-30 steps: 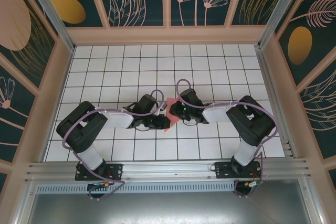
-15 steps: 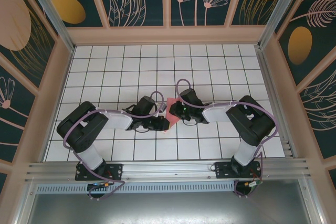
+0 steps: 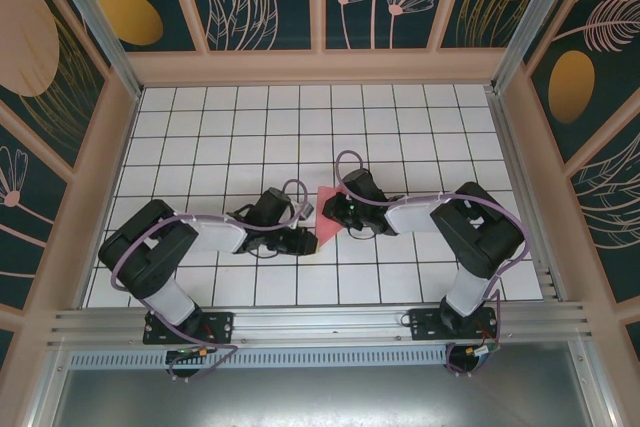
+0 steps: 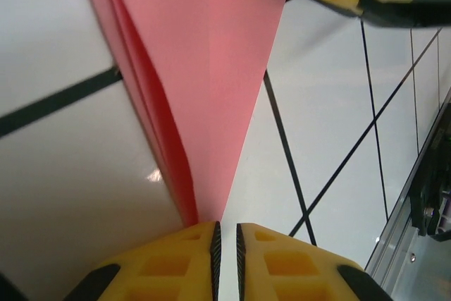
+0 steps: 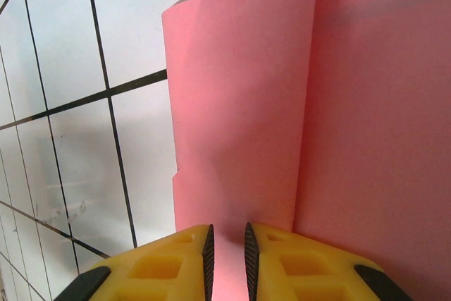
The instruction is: Fold a paper plane with a square sheet of paper (pick it up from the middle)
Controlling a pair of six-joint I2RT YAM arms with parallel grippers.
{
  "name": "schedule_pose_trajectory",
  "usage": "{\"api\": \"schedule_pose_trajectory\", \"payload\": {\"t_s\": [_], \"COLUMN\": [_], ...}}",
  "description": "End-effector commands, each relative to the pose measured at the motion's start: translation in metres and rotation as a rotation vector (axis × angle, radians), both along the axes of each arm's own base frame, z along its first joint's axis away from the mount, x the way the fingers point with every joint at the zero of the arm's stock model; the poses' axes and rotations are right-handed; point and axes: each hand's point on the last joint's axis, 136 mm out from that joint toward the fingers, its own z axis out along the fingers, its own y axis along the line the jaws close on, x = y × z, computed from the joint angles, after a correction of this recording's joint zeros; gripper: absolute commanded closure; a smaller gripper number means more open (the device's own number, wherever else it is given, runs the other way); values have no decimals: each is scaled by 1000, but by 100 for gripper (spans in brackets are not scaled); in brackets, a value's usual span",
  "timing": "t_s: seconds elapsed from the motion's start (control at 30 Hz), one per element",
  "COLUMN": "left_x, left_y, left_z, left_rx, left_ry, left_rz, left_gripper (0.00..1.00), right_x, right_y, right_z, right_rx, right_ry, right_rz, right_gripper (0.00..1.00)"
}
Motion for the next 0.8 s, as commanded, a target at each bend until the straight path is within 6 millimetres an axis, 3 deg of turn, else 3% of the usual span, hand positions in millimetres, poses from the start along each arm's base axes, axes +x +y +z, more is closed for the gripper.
{"api": "schedule_pose_trajectory", "payload": {"t_s": [0.0,0.27,0.43,0.57,0.77], "left_x": [-38,13,30,39,46], "left_y": [33,21,-7,-27,-34], "left_z": [-26,43,67,70,46], "left_rx": [139,3,-116,-177,-147], "left_ry": [140,-89,-103,-75,-30], "left_rz": [-5,195,179,149,160], "left_gripper": [83,84,81,80,79], "right_x": [-23,-28,-29,-28,-28], "right_y": [-30,-25,-25,-25,-23], "right_z": [-49,-49,-51,-49,-48], "right_rx": [-163,-151,-155,-154,-148], "right_ry": [123,124,127,126,122], "right_rz": [-29,-37,-36,-36,-31], "right_gripper": [76,76,76,76,76]}}
